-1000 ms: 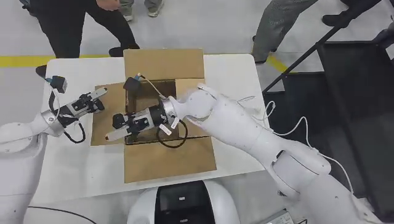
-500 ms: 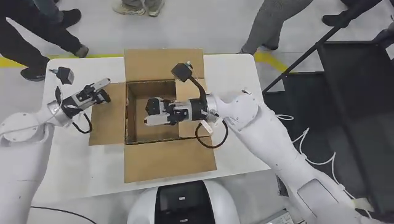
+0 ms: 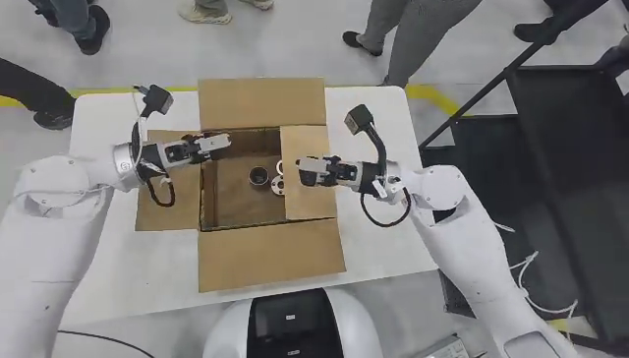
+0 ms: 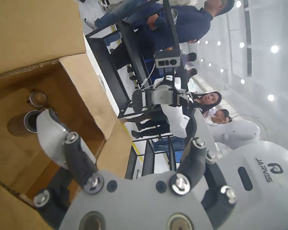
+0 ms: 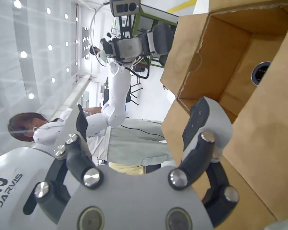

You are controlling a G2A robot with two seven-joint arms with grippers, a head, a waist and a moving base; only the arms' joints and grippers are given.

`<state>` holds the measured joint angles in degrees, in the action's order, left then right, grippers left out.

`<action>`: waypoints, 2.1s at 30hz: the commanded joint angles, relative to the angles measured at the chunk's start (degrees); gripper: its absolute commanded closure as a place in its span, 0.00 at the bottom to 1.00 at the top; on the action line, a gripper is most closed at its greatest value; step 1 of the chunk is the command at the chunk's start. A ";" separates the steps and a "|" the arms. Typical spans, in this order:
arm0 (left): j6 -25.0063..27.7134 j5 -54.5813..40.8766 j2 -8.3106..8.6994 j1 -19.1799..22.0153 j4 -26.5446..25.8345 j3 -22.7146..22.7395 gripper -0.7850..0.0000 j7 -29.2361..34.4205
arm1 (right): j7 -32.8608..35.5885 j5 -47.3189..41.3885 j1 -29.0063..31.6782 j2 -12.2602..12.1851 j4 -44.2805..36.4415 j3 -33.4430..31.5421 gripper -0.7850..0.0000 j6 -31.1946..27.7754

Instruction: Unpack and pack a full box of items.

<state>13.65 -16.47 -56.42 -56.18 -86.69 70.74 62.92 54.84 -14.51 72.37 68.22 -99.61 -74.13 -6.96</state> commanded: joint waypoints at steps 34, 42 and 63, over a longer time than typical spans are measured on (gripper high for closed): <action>2.39 2.16 -6.99 14.41 15.85 -20.66 0.00 -7.99 | -2.84 -2.44 7.11 -1.22 -4.02 -2.62 0.00 0.98; 5.79 -1.62 -11.89 20.44 29.31 -28.44 0.00 -9.00 | -3.65 -2.73 7.73 -1.50 -4.00 -2.85 0.00 0.73; 21.32 -22.83 -20.45 26.45 39.42 -31.43 0.00 4.90 | 6.30 -7.41 8.13 -2.63 -10.62 -3.02 0.00 -0.46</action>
<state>34.75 -39.34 -76.56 -30.00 -47.28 39.61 67.60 60.51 -21.88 80.40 65.68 -109.72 -76.95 -7.67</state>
